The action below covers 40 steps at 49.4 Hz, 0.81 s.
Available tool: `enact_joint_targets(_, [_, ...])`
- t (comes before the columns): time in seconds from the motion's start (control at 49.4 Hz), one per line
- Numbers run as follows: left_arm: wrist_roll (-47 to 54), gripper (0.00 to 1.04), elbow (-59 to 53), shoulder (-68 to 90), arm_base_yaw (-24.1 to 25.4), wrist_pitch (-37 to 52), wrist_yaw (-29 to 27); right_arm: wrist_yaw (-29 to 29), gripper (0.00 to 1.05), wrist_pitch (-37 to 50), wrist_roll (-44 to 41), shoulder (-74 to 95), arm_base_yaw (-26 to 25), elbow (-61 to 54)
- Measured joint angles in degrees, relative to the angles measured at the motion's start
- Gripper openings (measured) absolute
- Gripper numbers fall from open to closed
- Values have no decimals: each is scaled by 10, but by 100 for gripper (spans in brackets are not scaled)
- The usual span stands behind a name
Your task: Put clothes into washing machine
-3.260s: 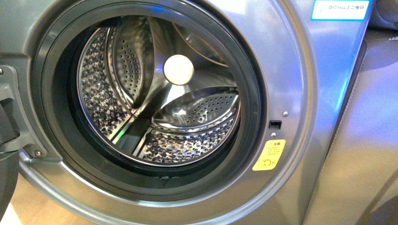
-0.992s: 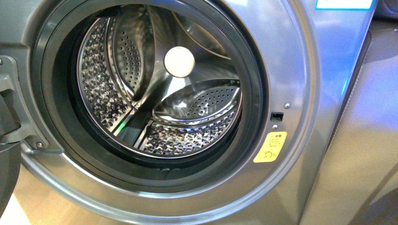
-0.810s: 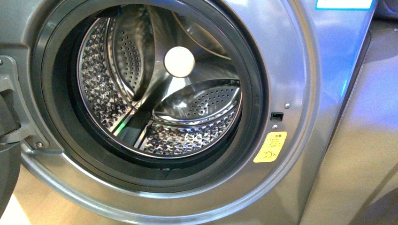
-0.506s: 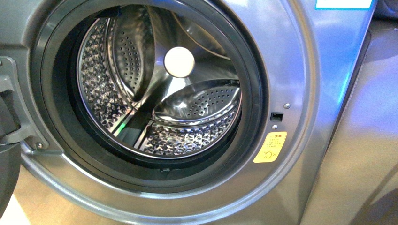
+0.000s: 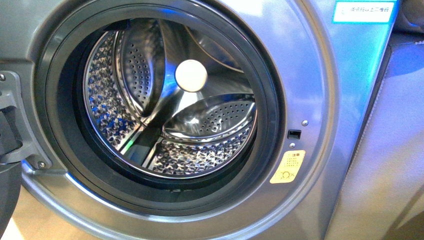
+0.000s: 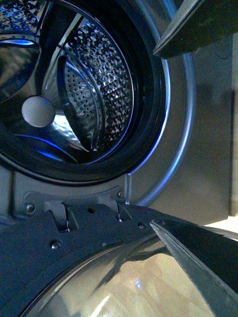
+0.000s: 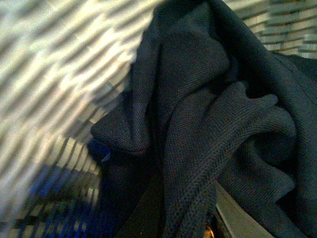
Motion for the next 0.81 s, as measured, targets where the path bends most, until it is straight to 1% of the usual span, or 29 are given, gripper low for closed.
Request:
enact_joint_targets(0.324, [0,98,0,0,0,0,0,-38,11,-48,47,-223,28,-22])
enact_joint_targets(0.547, [0,98,0,0,0,0,0,-68,11,-87,71,-344,40,-20])
enact_joint_targets(0.709, [0,98,0,0,0,0,0,-86,11,-125,96,-423,43,34])
enact_joint_targets(0.81, [0,98,0,0,0,0,0,-91,11,-152,106,-446,48,108])
